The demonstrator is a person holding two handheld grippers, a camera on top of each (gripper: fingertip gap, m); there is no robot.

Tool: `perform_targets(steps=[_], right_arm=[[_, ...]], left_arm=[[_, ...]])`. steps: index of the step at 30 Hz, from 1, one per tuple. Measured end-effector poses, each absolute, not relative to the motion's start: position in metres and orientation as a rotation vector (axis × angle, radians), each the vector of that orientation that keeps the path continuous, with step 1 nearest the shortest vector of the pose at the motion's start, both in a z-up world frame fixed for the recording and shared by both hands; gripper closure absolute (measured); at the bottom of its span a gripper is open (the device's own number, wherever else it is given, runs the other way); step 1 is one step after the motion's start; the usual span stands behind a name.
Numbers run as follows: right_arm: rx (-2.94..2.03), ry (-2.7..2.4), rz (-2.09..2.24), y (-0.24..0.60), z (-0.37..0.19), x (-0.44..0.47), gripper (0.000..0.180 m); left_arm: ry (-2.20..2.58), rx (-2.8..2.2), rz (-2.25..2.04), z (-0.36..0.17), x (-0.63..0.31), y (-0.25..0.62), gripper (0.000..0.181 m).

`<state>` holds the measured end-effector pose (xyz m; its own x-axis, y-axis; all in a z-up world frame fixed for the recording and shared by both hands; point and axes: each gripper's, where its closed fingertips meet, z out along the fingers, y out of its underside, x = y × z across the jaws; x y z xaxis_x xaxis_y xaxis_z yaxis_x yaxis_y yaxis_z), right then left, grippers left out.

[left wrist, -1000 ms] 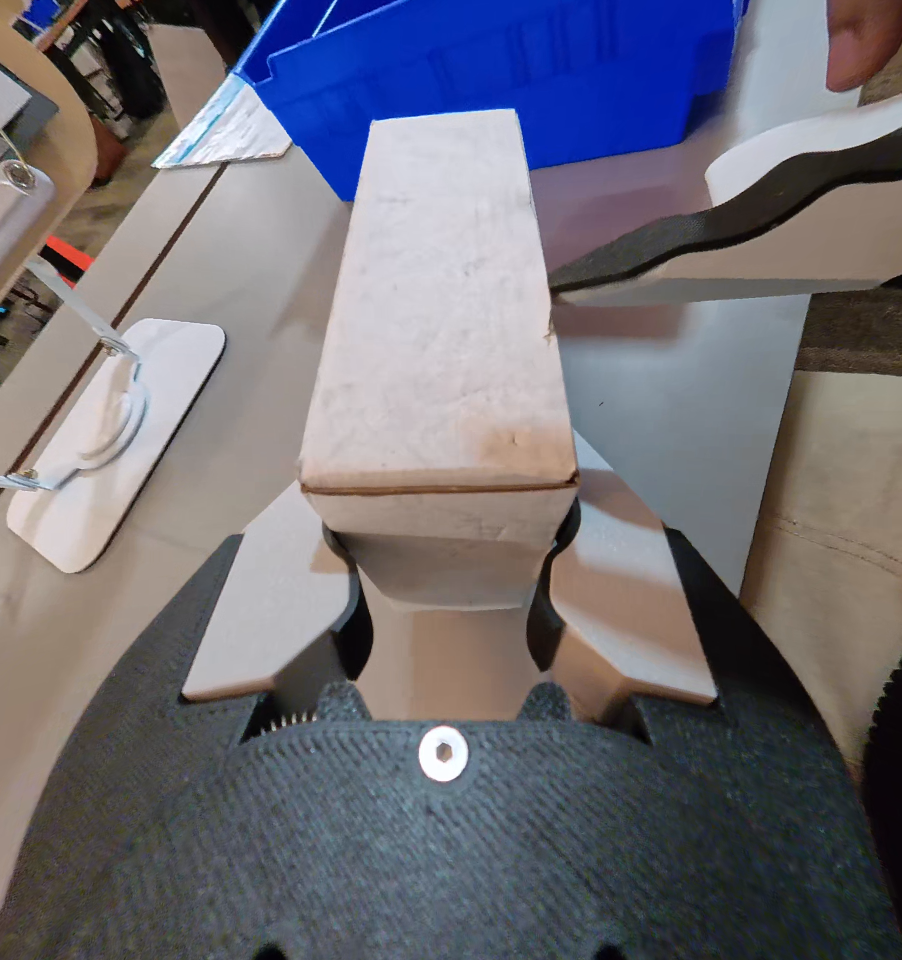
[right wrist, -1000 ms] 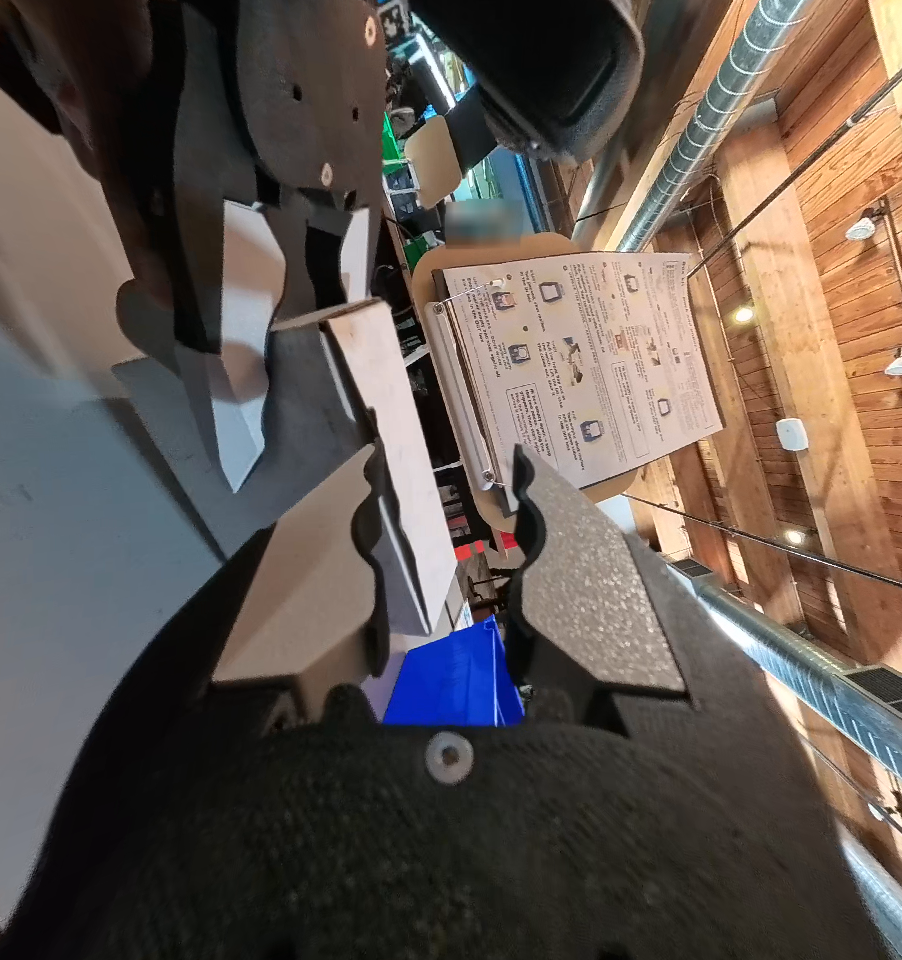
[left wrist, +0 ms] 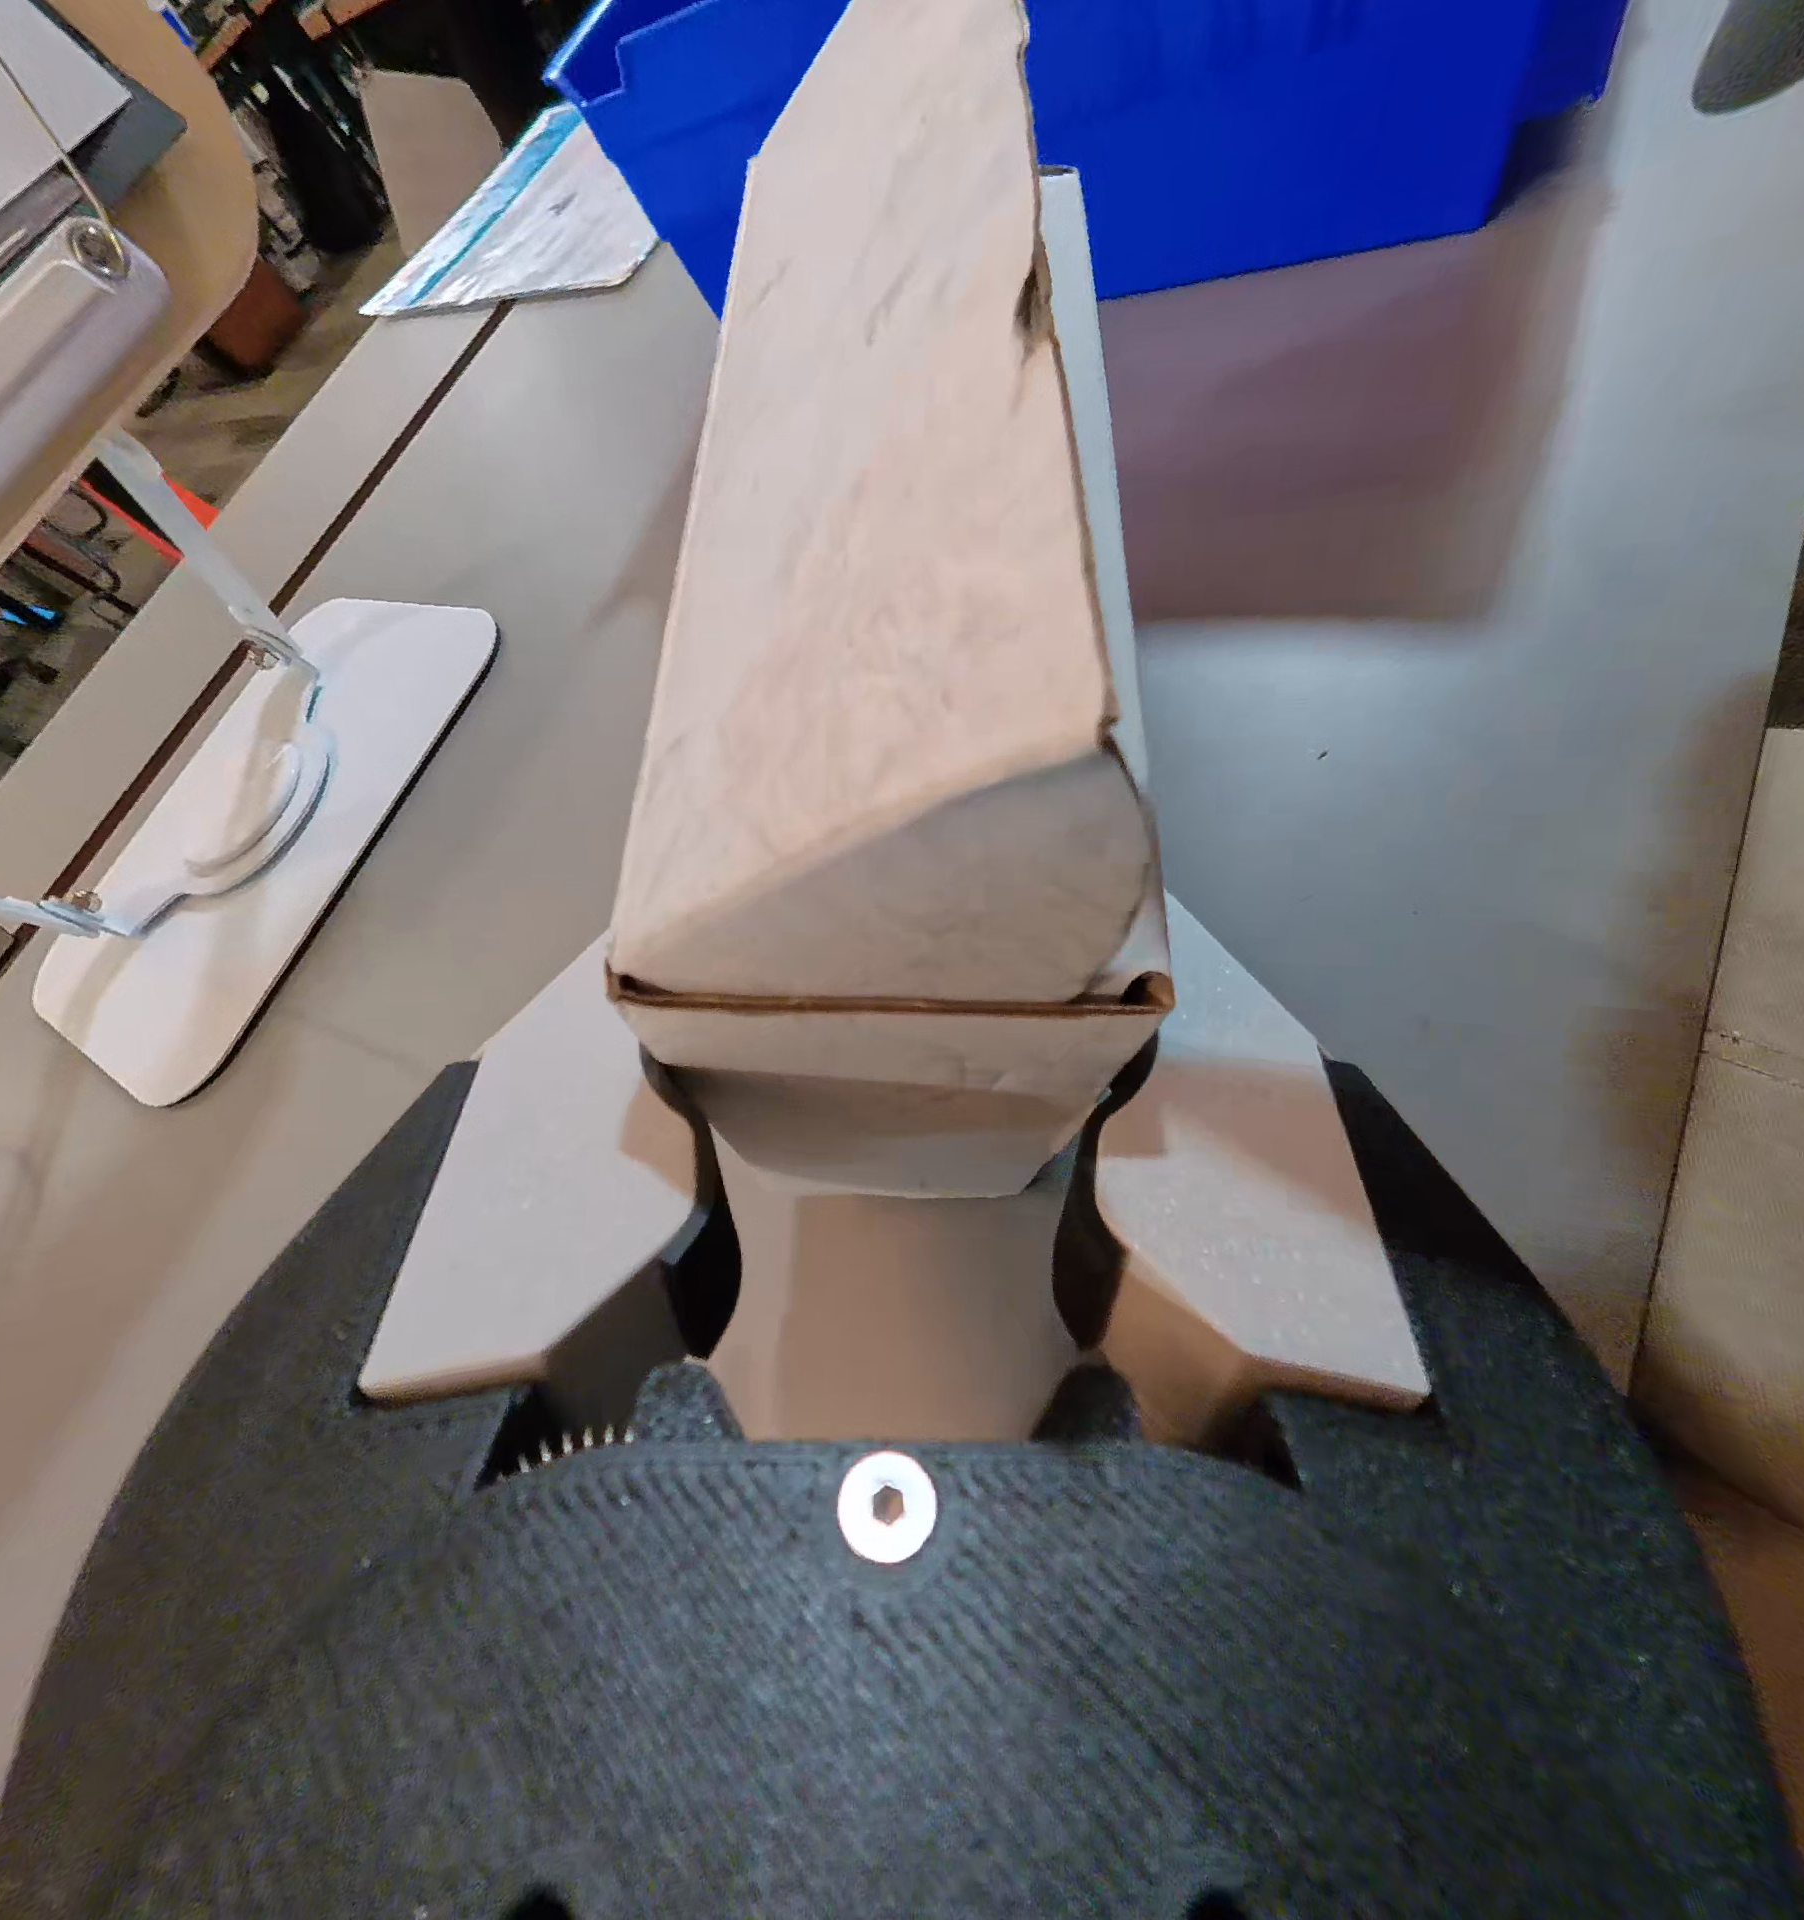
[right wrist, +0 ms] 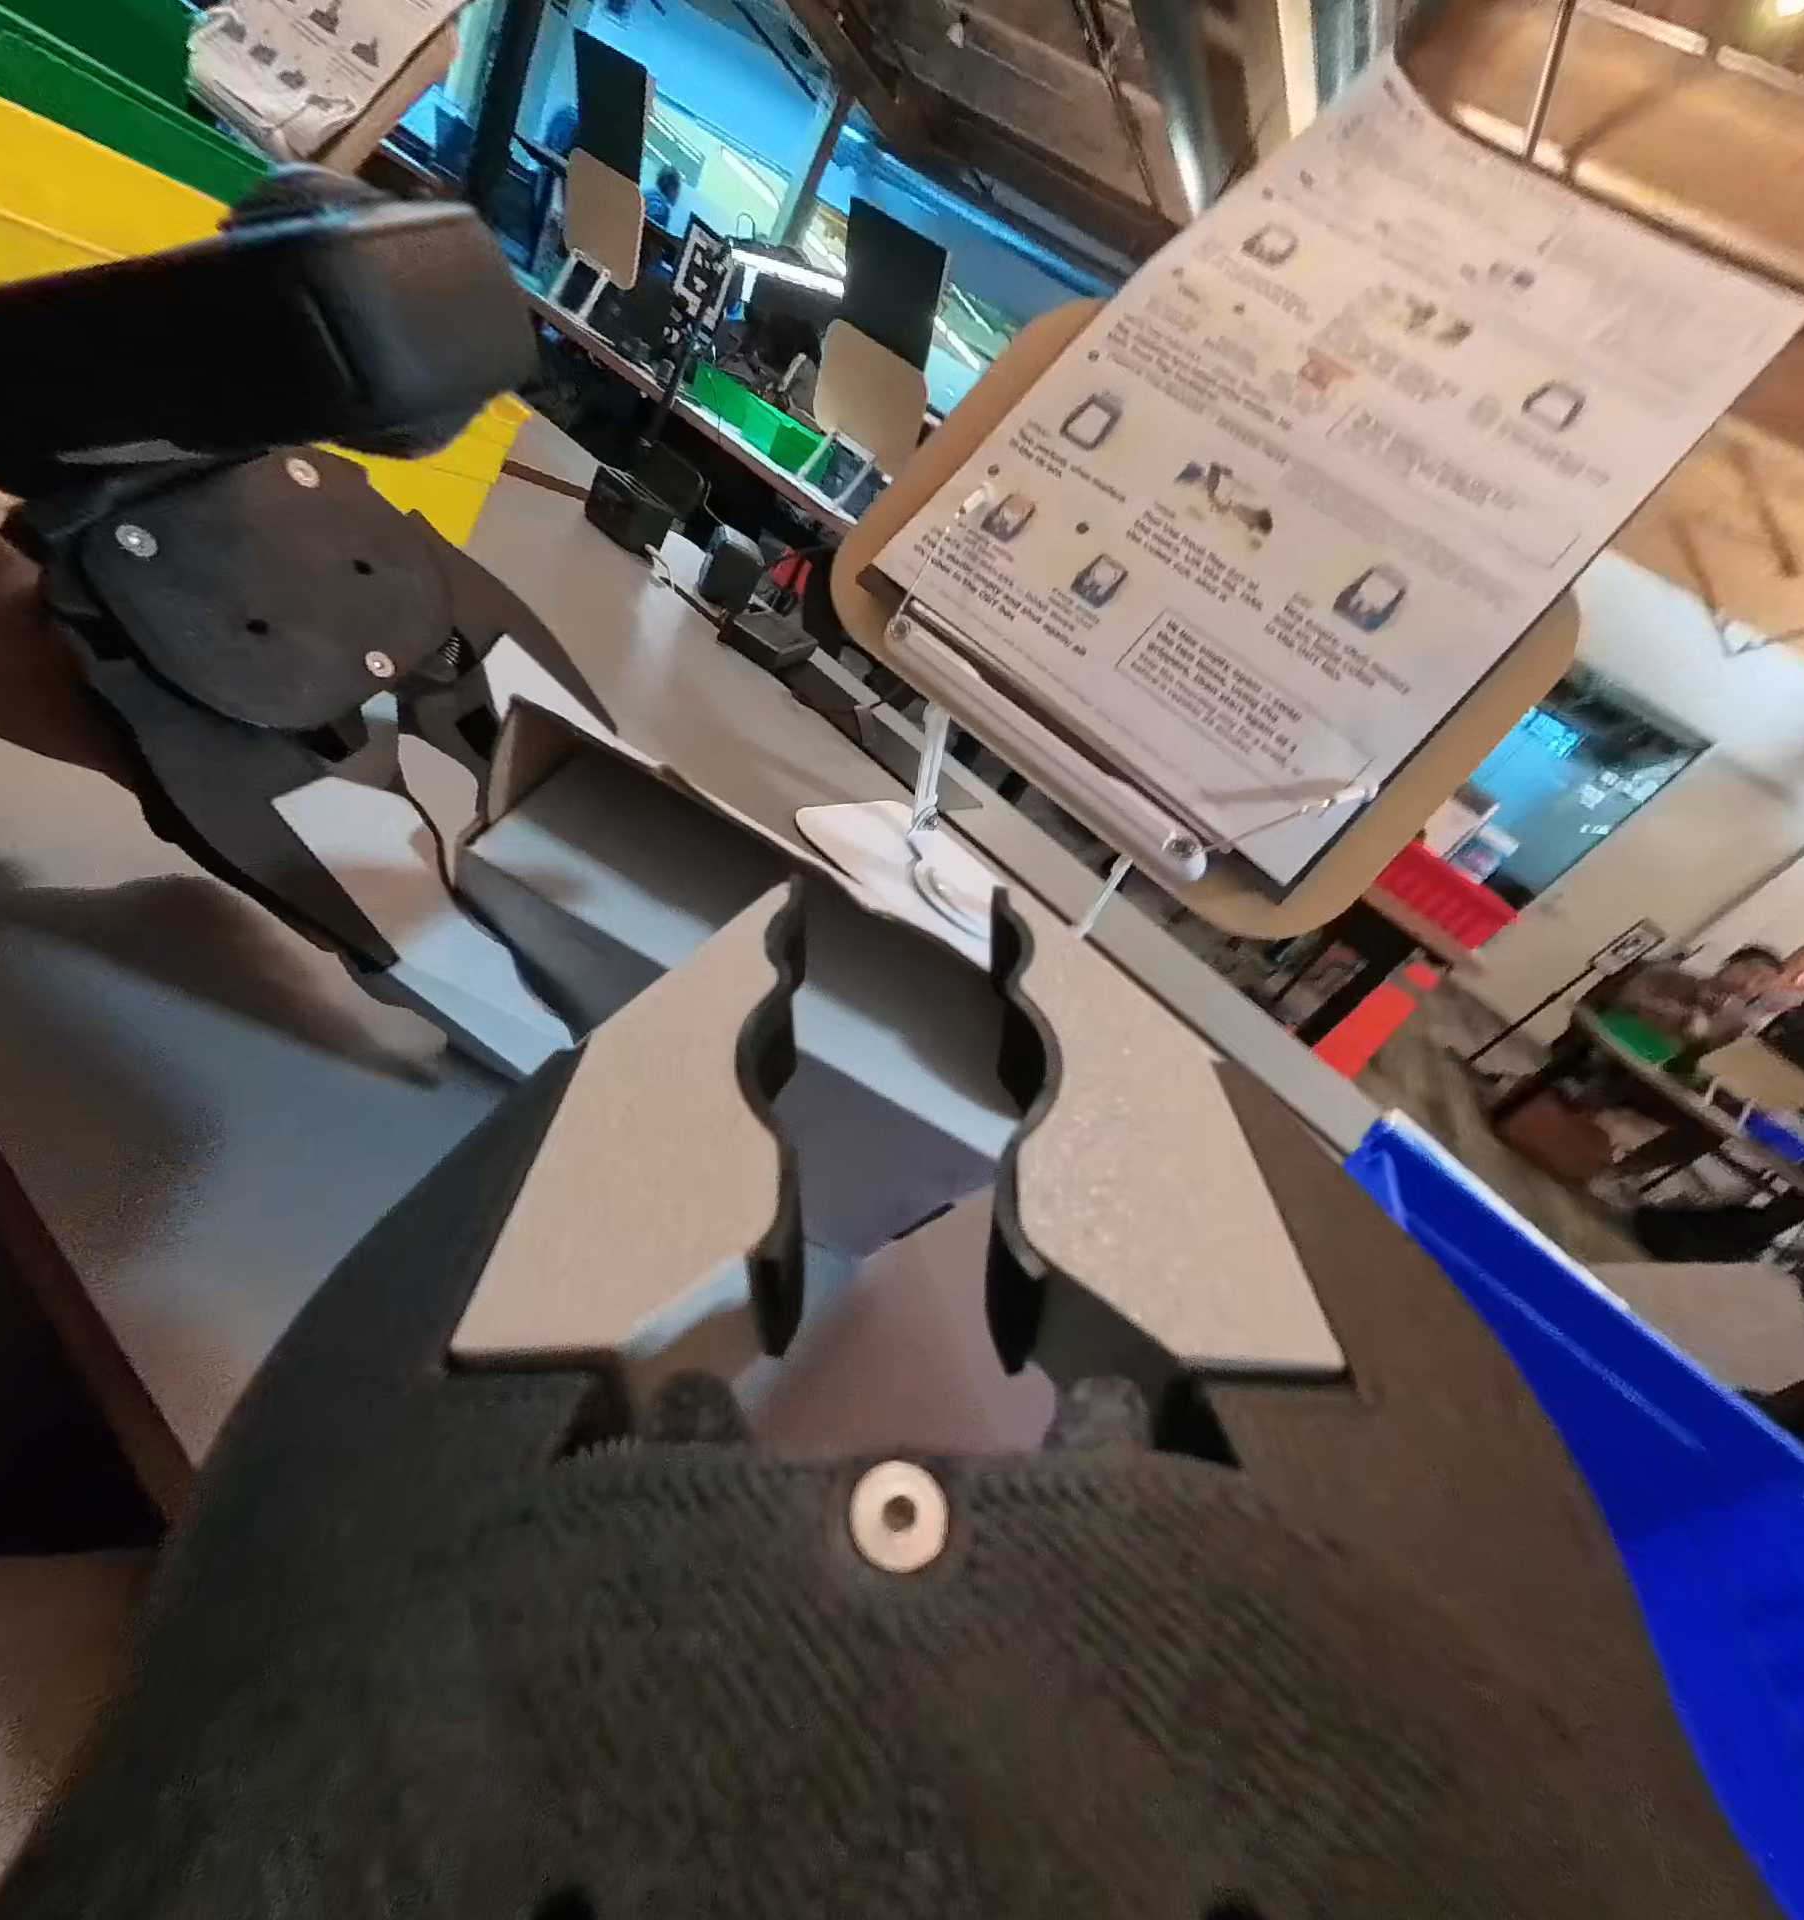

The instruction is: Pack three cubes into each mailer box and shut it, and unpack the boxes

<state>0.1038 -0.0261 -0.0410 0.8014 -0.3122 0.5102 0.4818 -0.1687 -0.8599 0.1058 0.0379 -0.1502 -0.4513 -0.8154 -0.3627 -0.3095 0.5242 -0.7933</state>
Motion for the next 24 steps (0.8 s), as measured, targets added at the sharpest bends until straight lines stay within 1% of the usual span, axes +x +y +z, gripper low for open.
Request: perform_targets(steps=[5,10,13,16,19,21,22,23,24], right_arm=[[-1.686,0.007,-0.555,-0.022,-0.061,0.118,0.142],[-1.741,0.129,-0.306,-0.016,-0.078,0.120,0.136],[-1.767,0.137,-0.279,-0.015,-0.085,0.120,0.135],[-1.780,0.116,-0.321,-0.016,-0.086,0.121,0.138],[-1.789,0.111,-0.319,-0.016,-0.086,0.119,0.140],[-1.793,0.107,-0.318,-0.017,-0.087,0.119,0.141],[-1.798,0.106,-0.312,-0.016,-0.087,0.118,0.143],[-1.798,0.111,-0.305,-0.016,-0.087,0.118,0.143],[-1.802,0.110,-0.302,-0.016,-0.088,0.118,0.143]], left_arm=[[1.992,-0.925,-0.847,-0.149,0.107,0.042,0.107],[2.006,-0.787,-0.830,-0.148,0.102,0.030,0.106],[2.038,-0.763,-0.889,-0.147,0.097,0.021,0.107],[2.060,-0.723,-1.042,-0.136,0.086,0.006,0.091],[1.995,-0.705,-1.148,-0.114,0.083,0.003,0.090],[1.930,-0.708,-1.209,-0.099,0.083,0.004,0.099],[1.898,-0.704,-1.227,-0.092,0.083,0.005,0.108],[1.886,-0.690,-1.237,-0.088,0.082,0.005,0.122],[1.884,-0.692,-1.230,-0.087,0.082,0.006,0.123]])
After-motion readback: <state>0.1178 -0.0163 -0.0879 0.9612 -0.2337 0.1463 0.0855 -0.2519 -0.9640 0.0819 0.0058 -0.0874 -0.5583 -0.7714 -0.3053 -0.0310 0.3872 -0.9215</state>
